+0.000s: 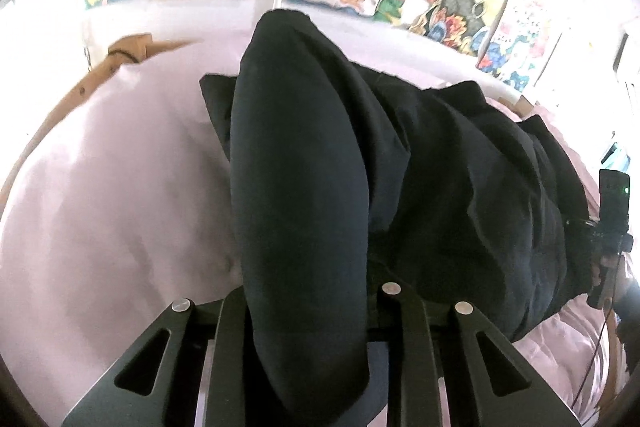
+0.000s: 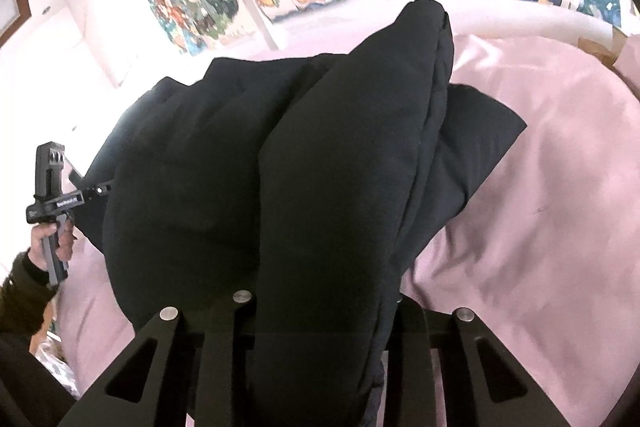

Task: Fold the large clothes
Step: 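Fold the jacket over again with both grippers toward its middle, then open both grippers and lift them off the folded black jacket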

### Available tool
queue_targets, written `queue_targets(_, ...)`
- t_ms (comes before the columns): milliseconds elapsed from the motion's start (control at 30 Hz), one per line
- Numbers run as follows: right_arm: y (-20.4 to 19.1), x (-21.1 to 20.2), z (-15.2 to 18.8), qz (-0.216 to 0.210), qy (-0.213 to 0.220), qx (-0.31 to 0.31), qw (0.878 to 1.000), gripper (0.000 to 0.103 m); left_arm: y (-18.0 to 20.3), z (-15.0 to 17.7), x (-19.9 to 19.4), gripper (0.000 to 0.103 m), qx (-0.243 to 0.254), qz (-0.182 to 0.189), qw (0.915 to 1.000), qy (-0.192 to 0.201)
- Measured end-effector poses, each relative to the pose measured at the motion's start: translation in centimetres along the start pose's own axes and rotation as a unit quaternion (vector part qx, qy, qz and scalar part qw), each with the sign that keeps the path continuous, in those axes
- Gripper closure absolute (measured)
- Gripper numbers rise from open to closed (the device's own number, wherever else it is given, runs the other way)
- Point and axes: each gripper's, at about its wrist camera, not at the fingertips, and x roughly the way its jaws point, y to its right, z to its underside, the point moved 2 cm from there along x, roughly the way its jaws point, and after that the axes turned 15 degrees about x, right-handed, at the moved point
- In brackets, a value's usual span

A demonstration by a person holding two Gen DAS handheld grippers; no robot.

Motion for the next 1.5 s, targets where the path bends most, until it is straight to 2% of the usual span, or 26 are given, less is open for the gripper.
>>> queue_targets(200,-3.9,-3.2,3.7,0.000,0.002,-0.028,1.000,0.077,1.5,0.9,-3.7,0.084,0.010,0.004,0.9999,-0.006)
queue_targets(367,-6.3,-5.8,7.0,0.003,0.000,-0.028,1.000,0.077,2.6,3.7,-7.6,0.085,0.024,0.017,0.9995,-0.012)
queue_targets(500,-8.5,-7.1,9.5,0.037,0.000,-0.042,0.998,0.077,3.9,5.7,-9.8,0.085,0.044,0.035,0.9984,-0.012)
queue_targets(600,-9.8,-7.2,11.1,0.066,-0.005,-0.054,0.996,0.077,5.2,7.7,-11.0,0.084,0.072,0.033,0.9967,-0.018)
queue_targets(667,-9.7,-6.6,11.9,0.073,-0.016,-0.043,0.996,0.077,5.5,9.0,-10.9,0.084,0.078,0.029,0.9962,-0.024)
queue_targets(900,-6.9,-4.2,13.3,0.077,-0.029,0.002,0.997,0.070,3.0,10.6,-6.8,0.082,0.029,0.039,0.9972,-0.058)
queue_targets(1067,-4.9,-3.6,13.9,0.064,-0.035,0.027,0.997,0.057,3.2,10.9,-5.6,0.069,0.036,0.026,0.9966,-0.070)
queue_targets(1133,-4.5,-3.6,14.0,0.061,-0.036,0.034,0.997,0.051,3.0,10.9,-5.5,0.064,0.022,0.022,0.9968,-0.073)
queue_targets(1200,-4.1,-3.9,14.1,0.067,-0.038,0.041,0.996,0.043,2.6,10.8,-5.2,0.052,0.000,0.025,0.9962,-0.084)
queue_targets(1233,-4.1,-4.1,14.2,0.073,-0.038,0.043,0.996,0.039,2.4,10.9,-4.8,0.039,-0.015,0.027,0.9946,-0.099)
queue_targets(1267,-4.1,-4.2,14.2,0.079,-0.037,0.045,0.995,0.036,2.2,11.1,-4.6,0.029,-0.023,0.026,0.9931,-0.112)
queue_targets(1300,-4.1,-4.4,14.3,0.089,-0.036,0.048,0.994,0.032,1.9,11.4,-4.6,0.026,-0.030,0.023,0.9920,-0.120)
queue_targets(1333,-4.1,-4.5,14.4,0.108,-0.033,0.049,0.992,0.020,1.8,11.5,-4.6,0.022,-0.036,0.017,0.9916,-0.123)
queue_targets(1367,-4.2,-4.7,14.4,0.131,-0.027,0.048,0.990,0.015,1.9,11.2,-4.6,0.018,-0.039,0.010,0.9912,-0.126)
queue_targets(1500,-5.1,-5.0,14.8,0.186,-0.020,0.046,0.981,0.013,2.7,9.8,-4.7,0.013,-0.017,-0.038,0.9880,-0.149)
